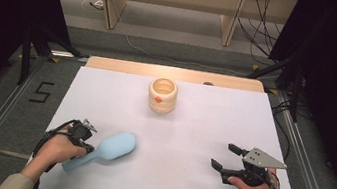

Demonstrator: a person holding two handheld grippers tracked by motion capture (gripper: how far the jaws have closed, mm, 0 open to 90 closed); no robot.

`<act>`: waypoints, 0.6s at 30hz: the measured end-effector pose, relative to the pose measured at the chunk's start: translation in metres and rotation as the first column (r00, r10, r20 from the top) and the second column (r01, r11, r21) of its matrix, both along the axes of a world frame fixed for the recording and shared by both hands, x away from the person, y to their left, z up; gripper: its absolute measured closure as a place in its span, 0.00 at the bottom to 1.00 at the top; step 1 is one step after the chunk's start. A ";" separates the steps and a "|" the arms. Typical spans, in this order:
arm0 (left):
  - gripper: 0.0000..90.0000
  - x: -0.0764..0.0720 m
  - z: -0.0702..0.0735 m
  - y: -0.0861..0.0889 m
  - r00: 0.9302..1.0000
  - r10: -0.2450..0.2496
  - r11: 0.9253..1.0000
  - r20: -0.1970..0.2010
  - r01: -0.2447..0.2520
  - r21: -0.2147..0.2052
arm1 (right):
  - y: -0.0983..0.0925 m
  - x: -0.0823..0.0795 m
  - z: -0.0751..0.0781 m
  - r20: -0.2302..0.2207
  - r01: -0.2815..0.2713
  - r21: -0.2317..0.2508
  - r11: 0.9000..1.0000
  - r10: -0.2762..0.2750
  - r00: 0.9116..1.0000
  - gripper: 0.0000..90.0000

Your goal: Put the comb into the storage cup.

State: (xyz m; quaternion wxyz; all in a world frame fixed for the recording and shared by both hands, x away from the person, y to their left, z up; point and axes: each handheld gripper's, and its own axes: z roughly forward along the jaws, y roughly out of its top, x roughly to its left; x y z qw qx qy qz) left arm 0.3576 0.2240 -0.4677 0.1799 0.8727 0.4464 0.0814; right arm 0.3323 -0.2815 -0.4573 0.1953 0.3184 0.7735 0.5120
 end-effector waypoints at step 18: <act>0.97 -0.022 0.001 0.002 0.999 -0.013 1.000 0.029 0.014 -0.013 | 0.000 0.000 0.000 0.001 0.000 0.000 1.000 0.000 1.000 0.19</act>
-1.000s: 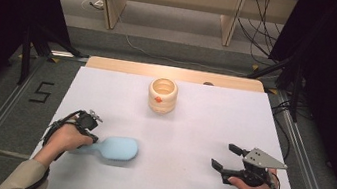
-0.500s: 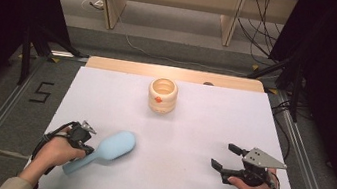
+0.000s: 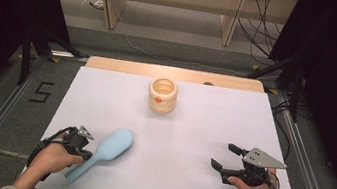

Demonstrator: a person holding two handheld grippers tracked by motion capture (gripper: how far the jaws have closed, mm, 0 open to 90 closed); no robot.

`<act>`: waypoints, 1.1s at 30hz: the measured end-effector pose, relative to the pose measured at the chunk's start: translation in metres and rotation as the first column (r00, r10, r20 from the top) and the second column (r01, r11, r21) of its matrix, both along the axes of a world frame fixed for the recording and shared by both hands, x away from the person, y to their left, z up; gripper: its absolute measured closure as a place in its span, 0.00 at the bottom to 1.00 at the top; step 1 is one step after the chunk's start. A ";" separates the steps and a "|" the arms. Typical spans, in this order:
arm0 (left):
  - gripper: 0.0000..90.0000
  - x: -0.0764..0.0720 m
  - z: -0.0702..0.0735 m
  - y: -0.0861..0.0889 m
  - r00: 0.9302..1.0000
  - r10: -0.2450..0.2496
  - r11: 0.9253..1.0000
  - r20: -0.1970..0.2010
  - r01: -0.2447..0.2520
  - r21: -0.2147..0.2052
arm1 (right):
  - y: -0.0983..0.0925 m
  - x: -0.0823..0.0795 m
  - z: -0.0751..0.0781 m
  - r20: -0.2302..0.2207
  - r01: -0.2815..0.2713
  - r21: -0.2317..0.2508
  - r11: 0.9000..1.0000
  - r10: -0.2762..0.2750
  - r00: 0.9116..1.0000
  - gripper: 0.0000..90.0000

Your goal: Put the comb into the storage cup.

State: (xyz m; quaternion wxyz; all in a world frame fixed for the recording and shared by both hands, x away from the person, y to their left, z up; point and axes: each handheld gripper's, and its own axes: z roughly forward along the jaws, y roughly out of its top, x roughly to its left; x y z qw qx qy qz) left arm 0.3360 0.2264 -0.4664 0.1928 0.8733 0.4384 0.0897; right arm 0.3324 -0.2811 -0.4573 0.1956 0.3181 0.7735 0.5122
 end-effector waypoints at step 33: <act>0.16 0.001 0.017 -0.014 0.996 -0.088 0.996 0.013 0.089 -0.021 | 0.000 0.000 -0.001 -0.004 -0.001 -0.001 1.000 0.001 1.000 0.19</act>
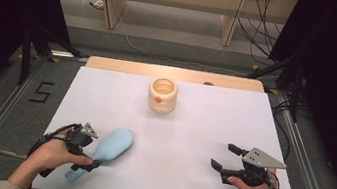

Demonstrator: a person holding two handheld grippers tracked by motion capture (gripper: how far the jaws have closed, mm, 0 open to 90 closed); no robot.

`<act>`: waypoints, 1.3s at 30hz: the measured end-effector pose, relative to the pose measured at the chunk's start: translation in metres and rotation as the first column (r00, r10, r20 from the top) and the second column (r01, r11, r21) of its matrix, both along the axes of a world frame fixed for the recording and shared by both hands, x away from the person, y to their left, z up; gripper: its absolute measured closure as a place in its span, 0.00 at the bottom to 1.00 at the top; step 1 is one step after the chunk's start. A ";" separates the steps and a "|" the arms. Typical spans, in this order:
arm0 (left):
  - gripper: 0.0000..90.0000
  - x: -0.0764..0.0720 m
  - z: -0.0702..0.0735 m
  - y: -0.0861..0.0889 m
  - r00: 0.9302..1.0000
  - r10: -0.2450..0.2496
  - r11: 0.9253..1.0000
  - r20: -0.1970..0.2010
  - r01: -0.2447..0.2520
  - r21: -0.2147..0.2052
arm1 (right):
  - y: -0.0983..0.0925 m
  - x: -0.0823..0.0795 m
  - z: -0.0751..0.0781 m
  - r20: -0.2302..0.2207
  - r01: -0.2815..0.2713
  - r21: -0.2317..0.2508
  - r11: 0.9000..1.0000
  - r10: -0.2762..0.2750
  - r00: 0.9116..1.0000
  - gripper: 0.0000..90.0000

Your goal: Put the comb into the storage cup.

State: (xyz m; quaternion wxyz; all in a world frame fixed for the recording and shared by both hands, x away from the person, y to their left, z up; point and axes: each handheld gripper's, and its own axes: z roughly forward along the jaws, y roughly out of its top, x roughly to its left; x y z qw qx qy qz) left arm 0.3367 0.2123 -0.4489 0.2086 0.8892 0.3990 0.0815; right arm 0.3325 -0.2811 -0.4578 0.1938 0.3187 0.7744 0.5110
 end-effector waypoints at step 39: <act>0.46 0.010 -0.013 -0.015 0.990 -0.013 0.993 -0.138 0.029 0.116 | 0.000 0.000 0.000 -0.001 -0.002 0.001 1.000 0.002 1.000 0.19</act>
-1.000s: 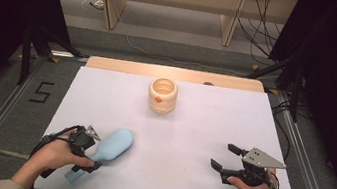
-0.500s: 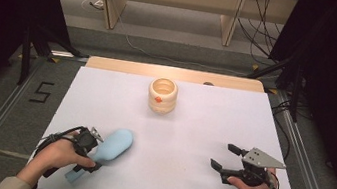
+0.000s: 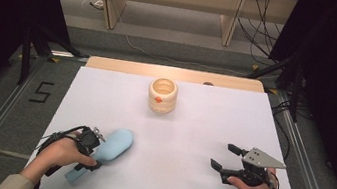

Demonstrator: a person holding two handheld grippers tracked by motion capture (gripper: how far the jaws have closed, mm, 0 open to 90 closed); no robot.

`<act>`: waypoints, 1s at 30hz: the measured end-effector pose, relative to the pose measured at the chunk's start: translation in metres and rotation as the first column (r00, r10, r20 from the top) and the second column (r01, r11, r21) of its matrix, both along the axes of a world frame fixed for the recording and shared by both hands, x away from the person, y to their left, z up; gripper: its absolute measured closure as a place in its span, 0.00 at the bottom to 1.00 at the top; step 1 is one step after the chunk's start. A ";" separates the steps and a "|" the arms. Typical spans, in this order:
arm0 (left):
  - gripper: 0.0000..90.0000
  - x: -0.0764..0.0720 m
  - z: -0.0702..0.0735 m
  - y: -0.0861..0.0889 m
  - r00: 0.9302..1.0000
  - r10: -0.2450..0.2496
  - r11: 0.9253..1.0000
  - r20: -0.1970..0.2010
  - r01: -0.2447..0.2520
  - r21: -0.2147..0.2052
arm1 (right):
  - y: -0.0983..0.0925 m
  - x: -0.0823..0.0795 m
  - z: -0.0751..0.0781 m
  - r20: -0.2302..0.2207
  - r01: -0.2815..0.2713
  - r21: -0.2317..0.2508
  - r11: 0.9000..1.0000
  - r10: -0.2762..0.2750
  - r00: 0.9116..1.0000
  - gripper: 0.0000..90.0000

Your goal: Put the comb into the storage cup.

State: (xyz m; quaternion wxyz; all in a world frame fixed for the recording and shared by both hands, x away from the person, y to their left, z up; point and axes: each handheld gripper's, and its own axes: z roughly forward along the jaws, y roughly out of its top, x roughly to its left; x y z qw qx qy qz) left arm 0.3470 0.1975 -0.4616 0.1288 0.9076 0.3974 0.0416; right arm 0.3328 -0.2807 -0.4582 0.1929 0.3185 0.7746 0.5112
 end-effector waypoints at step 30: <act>0.64 0.005 -0.002 -0.008 0.999 0.023 0.999 -0.028 -0.022 0.048 | 0.000 0.000 0.000 -0.001 -0.001 -0.001 1.000 0.001 1.000 0.19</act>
